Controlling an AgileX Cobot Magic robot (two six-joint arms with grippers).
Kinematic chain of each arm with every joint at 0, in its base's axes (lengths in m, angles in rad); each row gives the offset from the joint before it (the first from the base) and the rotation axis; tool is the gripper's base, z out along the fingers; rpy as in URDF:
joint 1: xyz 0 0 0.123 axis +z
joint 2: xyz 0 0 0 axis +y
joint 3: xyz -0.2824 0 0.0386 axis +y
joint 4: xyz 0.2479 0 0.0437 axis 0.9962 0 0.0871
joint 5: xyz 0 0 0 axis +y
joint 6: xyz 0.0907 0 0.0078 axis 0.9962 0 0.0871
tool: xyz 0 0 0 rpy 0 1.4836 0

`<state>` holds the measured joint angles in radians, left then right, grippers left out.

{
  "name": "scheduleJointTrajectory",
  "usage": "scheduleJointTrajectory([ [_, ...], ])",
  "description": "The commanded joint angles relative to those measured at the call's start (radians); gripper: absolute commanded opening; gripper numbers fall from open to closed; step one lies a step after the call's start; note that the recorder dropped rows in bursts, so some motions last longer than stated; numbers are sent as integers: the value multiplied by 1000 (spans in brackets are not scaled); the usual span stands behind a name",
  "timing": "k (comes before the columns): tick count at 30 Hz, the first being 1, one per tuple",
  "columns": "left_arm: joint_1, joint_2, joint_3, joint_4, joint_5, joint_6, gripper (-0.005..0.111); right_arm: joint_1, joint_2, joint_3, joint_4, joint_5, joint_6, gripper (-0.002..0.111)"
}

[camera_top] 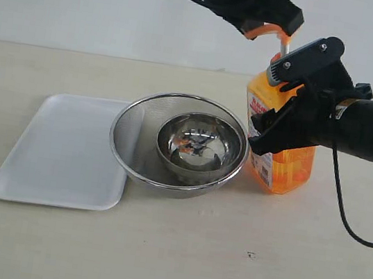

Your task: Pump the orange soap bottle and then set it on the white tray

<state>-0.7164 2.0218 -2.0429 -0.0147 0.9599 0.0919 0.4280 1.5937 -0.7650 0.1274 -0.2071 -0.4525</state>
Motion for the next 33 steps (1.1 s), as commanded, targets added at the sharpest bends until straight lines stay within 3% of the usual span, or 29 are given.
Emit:
scheduleJointTrajectory([
  [1,-3,-13,-5,-14,4,-13,5,1,4,6,0,10,2,0],
  [19,-3,-54,-5,158,42,-76,5,-1,4,6,74,-25,-37,0],
  [33,-3,-74,-5,161,60,-76,5,-1,4,6,95,-47,-44,0],
])
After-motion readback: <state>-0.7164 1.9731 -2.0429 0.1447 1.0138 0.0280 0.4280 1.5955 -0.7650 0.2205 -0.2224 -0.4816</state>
